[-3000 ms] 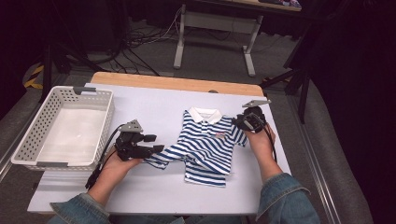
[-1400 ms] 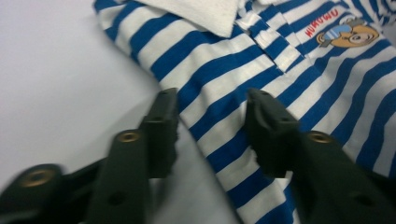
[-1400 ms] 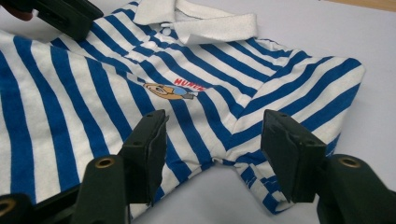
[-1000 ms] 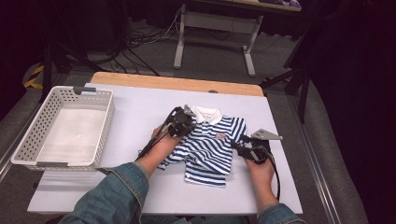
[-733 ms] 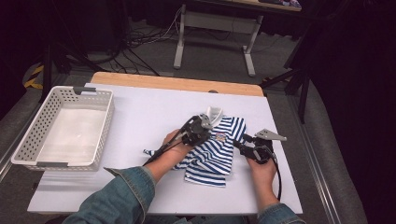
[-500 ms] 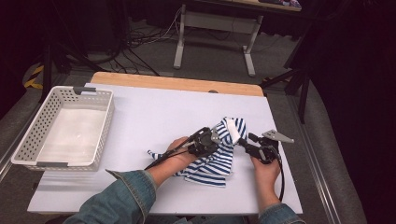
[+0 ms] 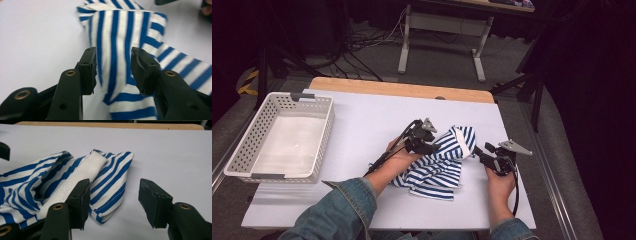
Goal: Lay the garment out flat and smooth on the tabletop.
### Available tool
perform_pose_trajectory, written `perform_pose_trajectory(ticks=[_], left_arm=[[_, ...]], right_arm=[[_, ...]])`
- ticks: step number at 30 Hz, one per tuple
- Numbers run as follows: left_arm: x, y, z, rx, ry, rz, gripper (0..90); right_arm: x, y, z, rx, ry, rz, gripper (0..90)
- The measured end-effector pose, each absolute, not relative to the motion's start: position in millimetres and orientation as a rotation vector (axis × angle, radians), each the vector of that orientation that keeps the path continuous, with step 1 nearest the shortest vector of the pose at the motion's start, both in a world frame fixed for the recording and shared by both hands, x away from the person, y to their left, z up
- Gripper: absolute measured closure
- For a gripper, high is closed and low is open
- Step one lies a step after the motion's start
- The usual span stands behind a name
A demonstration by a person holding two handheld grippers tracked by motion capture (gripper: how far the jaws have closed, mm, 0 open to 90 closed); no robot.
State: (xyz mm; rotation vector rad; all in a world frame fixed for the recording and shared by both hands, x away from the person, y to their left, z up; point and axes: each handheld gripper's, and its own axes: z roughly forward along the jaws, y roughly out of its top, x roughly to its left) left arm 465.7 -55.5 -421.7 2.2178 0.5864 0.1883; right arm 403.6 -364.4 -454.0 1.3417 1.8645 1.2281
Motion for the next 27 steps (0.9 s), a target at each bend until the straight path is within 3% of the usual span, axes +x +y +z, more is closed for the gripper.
perform_pose_trajectory(ticks=[6, 12, 27], left_arm=[[474.3, -61.9, -429.7, 2.249, 0.603, 0.157, 62.1], [474.1, -73.6, -429.9, 2.284, 0.582, 0.133, 84.0], [477.5, -58.0, -416.8, 2.24, 0.632, 0.159, 88.9]], right_arm=[[402.4, -363.9, -454.4, 1.334, 1.868, 1.237, 42.8], [401.5, -360.0, -454.7, 1.308, 1.883, 1.209, 42.7], [401.8, -358.8, -455.1, 1.296, 1.897, 1.192, 42.0]])
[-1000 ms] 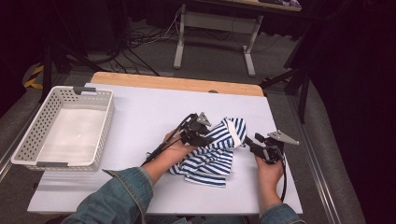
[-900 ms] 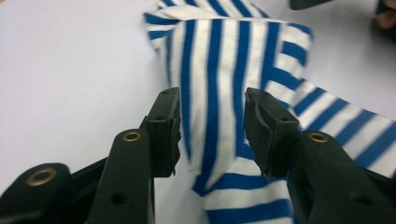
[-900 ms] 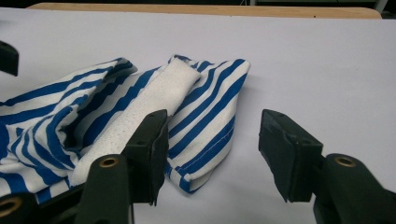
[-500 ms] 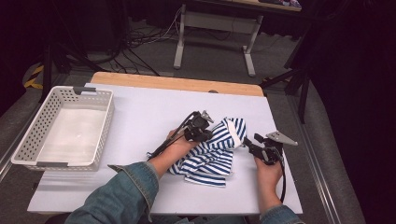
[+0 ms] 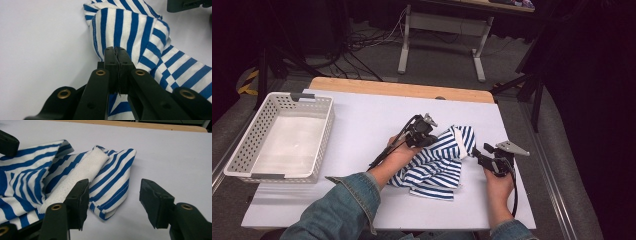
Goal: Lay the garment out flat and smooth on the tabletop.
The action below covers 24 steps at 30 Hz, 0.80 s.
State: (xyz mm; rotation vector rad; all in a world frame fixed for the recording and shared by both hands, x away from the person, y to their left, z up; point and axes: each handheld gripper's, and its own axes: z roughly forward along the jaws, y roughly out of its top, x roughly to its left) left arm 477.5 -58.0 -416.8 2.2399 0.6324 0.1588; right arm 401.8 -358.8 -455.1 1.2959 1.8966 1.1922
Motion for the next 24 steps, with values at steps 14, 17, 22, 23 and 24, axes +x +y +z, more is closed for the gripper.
perform_pose_trajectory(ticks=[14, 17, 22, 23, 24], left_arm=[[480.3, -21.7, -393.9, 2.147, 0.709, 0.29, 89.4], [482.1, -3.1, -390.8, 2.113, 0.769, 0.326, 89.4], [488.2, 36.4, -394.5, 2.058, 0.908, 0.423, 89.4], [489.8, 47.6, -397.5, 2.039, 0.96, 0.438, 89.4], [491.0, 56.2, -400.6, 2.024, 1.002, 0.442, 89.4]], right_arm=[[401.9, -357.7, -455.2, 1.291, 1.903, 1.193, 41.6], [401.9, -357.0, -455.2, 1.284, 1.911, 1.184, 41.8], [401.8, -354.6, -455.0, 1.274, 1.922, 1.187, 42.5], [401.8, -354.5, -455.0, 1.272, 1.923, 1.189, 42.6], [401.7, -353.9, -454.8, 1.271, 1.925, 1.197, 42.6]])
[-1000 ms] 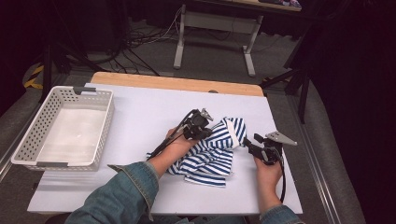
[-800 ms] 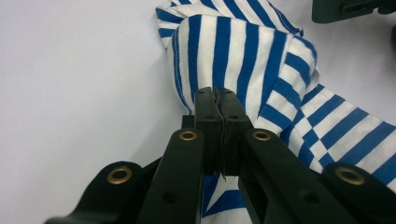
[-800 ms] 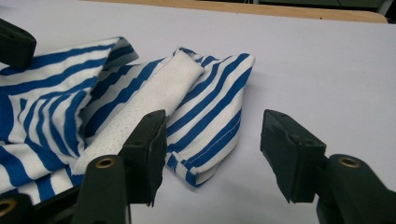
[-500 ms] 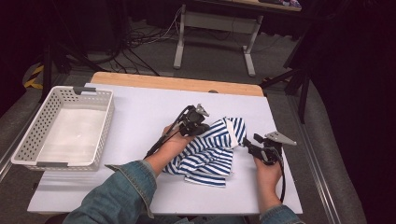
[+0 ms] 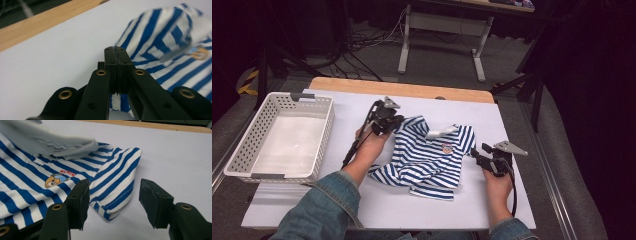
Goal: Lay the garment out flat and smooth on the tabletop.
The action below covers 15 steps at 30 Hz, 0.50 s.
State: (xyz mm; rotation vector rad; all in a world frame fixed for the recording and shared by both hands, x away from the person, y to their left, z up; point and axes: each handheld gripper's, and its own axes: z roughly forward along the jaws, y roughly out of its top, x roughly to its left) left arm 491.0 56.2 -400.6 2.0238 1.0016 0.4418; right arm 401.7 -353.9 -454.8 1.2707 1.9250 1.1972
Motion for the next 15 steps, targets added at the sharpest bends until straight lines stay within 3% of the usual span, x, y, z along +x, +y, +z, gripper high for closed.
perform_pose_trajectory(ticks=[5, 7, 15], left_arm=[[491.3, 86.0, -414.4, 1.996, 1.139, 0.448, 86.1], [491.3, 94.5, -416.1, 1.973, 1.16, 0.428, 65.2], [495.5, 99.6, -424.3, 2.007, 1.171, 0.462, 49.0]], right_arm=[[403.0, -347.2, -453.1, 1.223, 1.948, 1.218, 43.0], [405.9, -343.1, -448.8, 1.198, 1.978, 1.189, 42.6], [426.1, -339.3, -438.3, 1.201, 2.053, 1.15, 43.1]])
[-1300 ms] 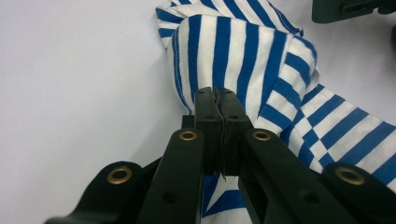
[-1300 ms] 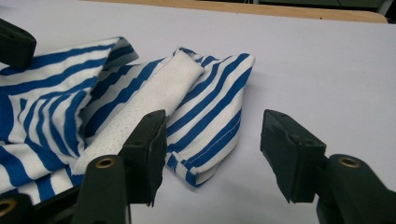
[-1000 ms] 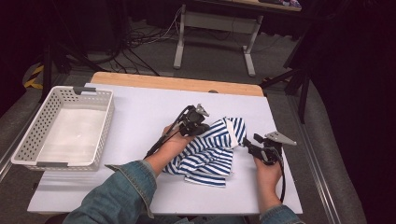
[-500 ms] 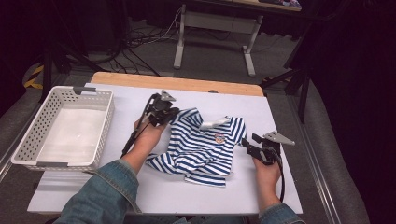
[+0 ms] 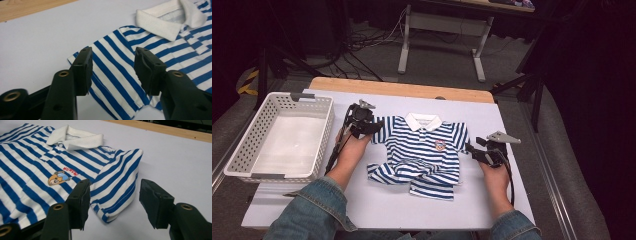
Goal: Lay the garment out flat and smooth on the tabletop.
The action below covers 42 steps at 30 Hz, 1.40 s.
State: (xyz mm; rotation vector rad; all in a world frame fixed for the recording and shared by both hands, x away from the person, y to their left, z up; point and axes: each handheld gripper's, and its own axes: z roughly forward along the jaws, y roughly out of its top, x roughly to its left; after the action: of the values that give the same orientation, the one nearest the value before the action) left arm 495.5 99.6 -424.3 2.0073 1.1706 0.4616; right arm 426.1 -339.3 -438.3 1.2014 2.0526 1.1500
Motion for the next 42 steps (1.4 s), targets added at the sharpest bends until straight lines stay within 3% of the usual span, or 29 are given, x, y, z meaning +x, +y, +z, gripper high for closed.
perform_pose_trajectory(ticks=[19, 22, 26, 29, 42], left_arm=[[527.6, 100.7, -456.7, 2.066, 1.296, 0.451, 50.5], [527.7, 98.2, -454.6, 2.088, 1.28, 0.435, 59.2], [526.6, 93.1, -451.6, 2.109, 1.246, 0.366, 86.2], [523.1, 90.1, -446.2, 2.103, 1.215, 0.396, 88.4], [516.0, 85.6, -402.6, 2.007, 1.128, 0.567, 88.6]], right_arm=[[482.2, -333.8, -439.7, 1.338, 2.137, 1.022, 58.5], [487.2, -332.6, -441.2, 1.338, 2.167, 1.01, 64.8], [489.8, -329.2, -441.6, 1.333, 2.19, 1.006, 79.1], [489.4, -325.2, -438.7, 1.318, 2.198, 0.992, 87.4], [499.0, -316.0, -401.4, 1.227, 2.139, 1.004, 88.1]])
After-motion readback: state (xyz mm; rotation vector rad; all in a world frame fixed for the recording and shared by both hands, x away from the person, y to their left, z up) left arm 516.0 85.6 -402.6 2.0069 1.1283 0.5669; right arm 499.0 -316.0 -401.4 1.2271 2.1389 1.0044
